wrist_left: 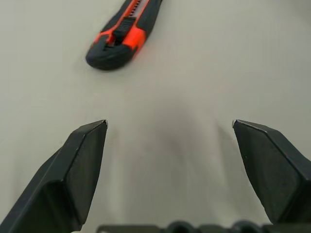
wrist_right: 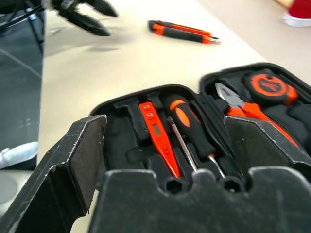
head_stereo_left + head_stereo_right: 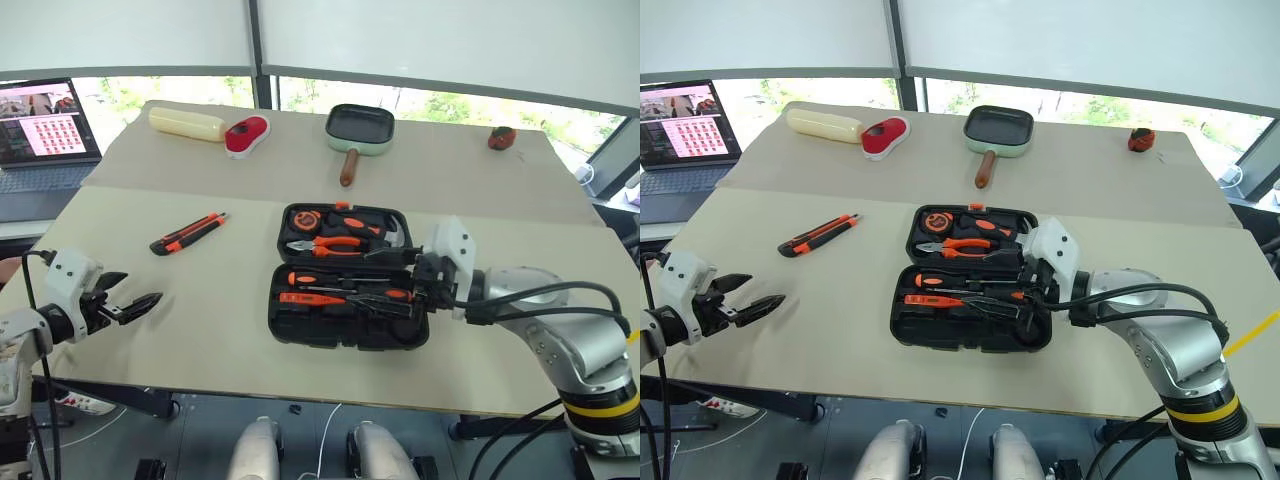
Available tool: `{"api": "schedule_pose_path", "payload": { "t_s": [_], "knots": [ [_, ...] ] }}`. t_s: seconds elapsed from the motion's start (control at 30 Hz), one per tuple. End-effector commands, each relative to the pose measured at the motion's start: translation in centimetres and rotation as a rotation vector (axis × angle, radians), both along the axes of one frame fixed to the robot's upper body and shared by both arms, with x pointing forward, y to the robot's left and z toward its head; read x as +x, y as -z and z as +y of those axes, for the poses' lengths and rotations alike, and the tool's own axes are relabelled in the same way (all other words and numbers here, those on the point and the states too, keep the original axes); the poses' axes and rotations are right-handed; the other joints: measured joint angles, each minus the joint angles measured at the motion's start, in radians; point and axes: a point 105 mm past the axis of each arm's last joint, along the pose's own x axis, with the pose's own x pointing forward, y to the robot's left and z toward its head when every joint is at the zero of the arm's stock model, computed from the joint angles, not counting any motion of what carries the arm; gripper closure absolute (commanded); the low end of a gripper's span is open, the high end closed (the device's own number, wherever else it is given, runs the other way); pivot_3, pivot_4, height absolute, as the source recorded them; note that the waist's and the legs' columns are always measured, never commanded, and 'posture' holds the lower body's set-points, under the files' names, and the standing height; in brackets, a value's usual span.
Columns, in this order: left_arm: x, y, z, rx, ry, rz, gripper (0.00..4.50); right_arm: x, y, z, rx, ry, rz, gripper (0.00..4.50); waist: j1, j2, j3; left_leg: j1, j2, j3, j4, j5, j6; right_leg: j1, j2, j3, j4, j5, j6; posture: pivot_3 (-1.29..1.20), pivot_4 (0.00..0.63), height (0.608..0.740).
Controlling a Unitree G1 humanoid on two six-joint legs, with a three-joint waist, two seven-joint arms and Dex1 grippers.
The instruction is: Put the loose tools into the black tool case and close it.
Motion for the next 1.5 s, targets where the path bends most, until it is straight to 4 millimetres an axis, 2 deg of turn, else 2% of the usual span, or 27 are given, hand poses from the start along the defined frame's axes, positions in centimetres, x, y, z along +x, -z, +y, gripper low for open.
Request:
{"api": "schedule_pose_path", "payload": {
  "t_s": [0.03,0.2,0.33,0.6,0.77,0.87,1.03,1.07,1.17,1.3,1.37,1.4,1.43,1.5],
  "knots": [
    [3.3,-2.4,-0.2,0.101,0.062,-0.058,0.07,-0.1,-1.0,0.3,0.018,-0.019,-0.048,0.0,0.005,0.0,0.0,0.0,0.0,0.0,0.0,0.0,0.0,0.0,0.0,0.0,0.0,0.0,0.0,0.0,0.15,0.74],
    [6.9,-3.2,-0.1,0.165,0.09,-0.05,0.07,-0.3,-1.1,0.4,0.027,0.003,-0.054,0.0,-0.004,-0.001,0.0,-0.001,0.0,0.001,0.0,0.0,0.0,0.0,0.001,0.0,0.0,0.0,0.0,0.0,0.15,0.74],
    [9.5,-2.5,-1.6,0.199,0.113,0.035,0.07,-1.0,-0.8,-0.3,0.031,0.066,-0.067,0.0,-0.006,-0.001,0.0,-0.004,0.0,0.001,0.0,0.0,0.001,-0.002,0.002,0.0,0.0,0.0,0.0,0.0,0.15,0.74],
    [10.6,0.0,-2.5,0.202,0.043,0.206,0.07,-1.7,-0.7,-1.0,0.03,0.132,-0.072,0.0,-0.015,-0.002,0.0,-0.004,0.0,-0.001,0.0,0.0,0.001,-0.002,0.002,0.0,0.0,0.0,0.001,0.0,0.15,0.74],
    [10.6,0.5,-2.3,0.188,0.007,0.236,0.07,-1.8,-0.7,-1.2,0.029,0.151,-0.076,0.0,-0.015,-0.002,0.0,-0.004,0.0,-0.001,0.0,0.0,0.001,-0.001,0.002,0.0,0.0,0.0,0.001,0.0,0.15,0.74],
    [10.4,0.5,-1.9,0.164,-0.008,0.246,0.71,-1.9,-0.6,-1.2,0.027,0.155,-0.076,0.0,-0.015,-0.002,0.0,-0.004,0.0,-0.001,0.0,0.0,0.001,-0.001,0.002,0.0,0.001,0.0,0.001,0.0,0.15,0.74],
    [9.9,0.3,-1.7,0.146,0.014,0.254,2.56,-1.9,-0.6,-1.3,0.027,0.153,-0.077,0.0,-0.019,-0.002,0.0,-0.004,0.0,-0.001,0.0,0.0,0.001,-0.001,0.002,0.0,0.001,0.0,0.001,0.0,0.15,0.74],
    [9.9,0.1,-1.7,0.137,0.02,0.249,2.77,-1.8,-0.5,-1.3,0.026,0.151,-0.077,0.0,-0.02,-0.002,0.0,-0.004,0.0,-0.001,0.0,0.0,0.001,-0.002,0.002,0.0,0.001,0.0,0.001,0.0,0.15,0.74],
    [10.1,-1.1,-2.3,0.11,0.062,0.211,2.77,-1.7,-0.5,-1.2,0.024,0.146,-0.077,0.0,-0.024,-0.002,0.0,-0.004,0.0,-0.001,0.0,0.0,0.001,-0.002,0.002,0.0,0.001,0.0,0.001,0.0,0.15,0.74],
    [10.3,-2.9,-3.7,0.088,0.176,0.148,2.77,-1.7,-0.5,-1.3,0.02,0.144,-0.077,0.0,-0.026,-0.002,0.0,-0.004,0.0,-0.001,0.0,0.0,0.001,-0.002,0.002,0.0,0.0,0.0,0.001,0.0,0.15,0.74],
    [9.8,-5.8,-7.5,0.046,0.412,0.046,2.77,-1.7,0.1,-1.8,-0.005,0.149,-0.059,0.0,-0.024,-0.003,0.0,-0.004,0.0,-0.001,0.0,0.0,0.001,-0.002,0.002,0.0,0.0,0.0,0.001,0.0,0.15,0.74],
    [8.8,-7.1,-9.7,0.048,0.547,-0.003,2.77,-1.9,0.5,-2.3,-0.023,0.151,-0.042,0.0,-0.021,-0.003,0.0,-0.004,0.0,-0.001,0.0,0.0,0.001,-0.002,0.001,0.0,0.0,0.0,0.001,0.0,0.15,0.74],
    [7.5,-7.9,-11.8,0.05,0.663,-0.04,2.77,-2.1,0.9,-2.9,-0.042,0.153,-0.027,0.0,-0.017,-0.003,0.001,-0.005,0.0,-0.001,0.001,0.0,0.001,-0.002,0.001,-0.001,0.0,0.0,0.001,0.0,0.15,0.74],
    [5.1,-8.3,-14.5,0.073,0.815,-0.054,2.77,-2.6,1.5,-3.7,-0.072,0.156,0.0,0.0,-0.013,-0.003,0.0,-0.005,-0.001,-0.002,0.001,0.0,0.001,-0.001,0.0,-0.001,-0.001,0.0,0.001,0.0,0.15,0.74]
  ]
}}
